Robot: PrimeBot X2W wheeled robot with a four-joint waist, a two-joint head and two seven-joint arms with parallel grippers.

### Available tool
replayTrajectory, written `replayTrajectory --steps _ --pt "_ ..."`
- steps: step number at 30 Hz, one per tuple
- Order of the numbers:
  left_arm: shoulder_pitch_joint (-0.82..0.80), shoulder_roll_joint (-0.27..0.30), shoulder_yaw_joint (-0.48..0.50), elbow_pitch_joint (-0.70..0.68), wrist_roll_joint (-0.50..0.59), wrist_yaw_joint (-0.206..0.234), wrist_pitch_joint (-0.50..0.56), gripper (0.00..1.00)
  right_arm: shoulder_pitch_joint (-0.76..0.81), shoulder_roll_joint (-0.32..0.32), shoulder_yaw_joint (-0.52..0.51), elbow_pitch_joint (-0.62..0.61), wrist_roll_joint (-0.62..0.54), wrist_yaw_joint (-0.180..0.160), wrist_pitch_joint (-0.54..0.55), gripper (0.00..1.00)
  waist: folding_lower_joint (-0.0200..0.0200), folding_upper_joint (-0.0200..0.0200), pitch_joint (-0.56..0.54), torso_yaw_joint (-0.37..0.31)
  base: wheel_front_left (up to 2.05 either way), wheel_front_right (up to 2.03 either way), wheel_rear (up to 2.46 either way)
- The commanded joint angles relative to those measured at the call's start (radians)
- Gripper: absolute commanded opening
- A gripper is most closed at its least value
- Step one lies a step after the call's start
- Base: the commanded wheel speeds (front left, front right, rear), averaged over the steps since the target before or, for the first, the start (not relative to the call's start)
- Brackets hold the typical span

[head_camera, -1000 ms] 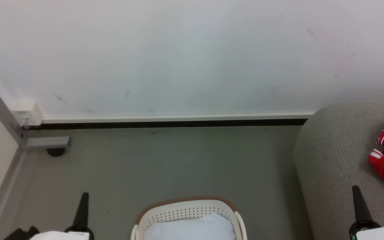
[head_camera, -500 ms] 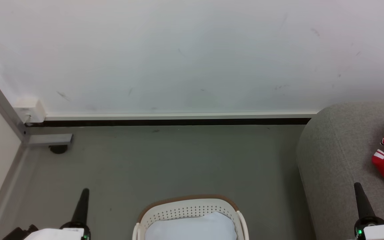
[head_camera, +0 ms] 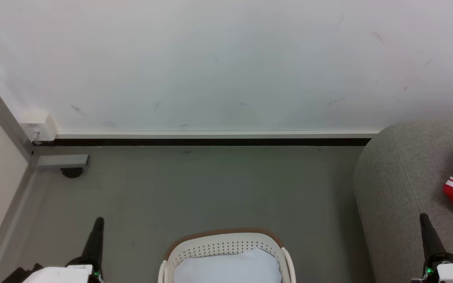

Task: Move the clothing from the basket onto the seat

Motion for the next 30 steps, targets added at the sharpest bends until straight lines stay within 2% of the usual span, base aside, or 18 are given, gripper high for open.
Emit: replayTrajectory --steps 1,23,30 --pt "-0.014 0.005 0.005 -0.007 -0.027 -0.005 0.009 0.00 -0.018 0.000 -0.007 -0.008 0.018 -0.002 0.007 0.00 0.0000 -0.0001 0.001 0.001 0.00 0.00 0.00" --pt "-0.023 0.004 0.014 -0.014 -0.174 -0.006 0.050 0.00 -0.028 0.005 -0.029 -0.006 0.168 -0.002 0.049 0.00 0.0000 -0.0001 0.012 0.018 0.00 0.00 0.00" --pt "-0.025 0.004 0.015 -0.015 -0.199 -0.006 0.057 0.00 -0.030 0.006 -0.033 -0.006 0.185 -0.002 0.054 0.00 0.0000 -0.0001 0.014 0.021 0.00 0.00 0.00"
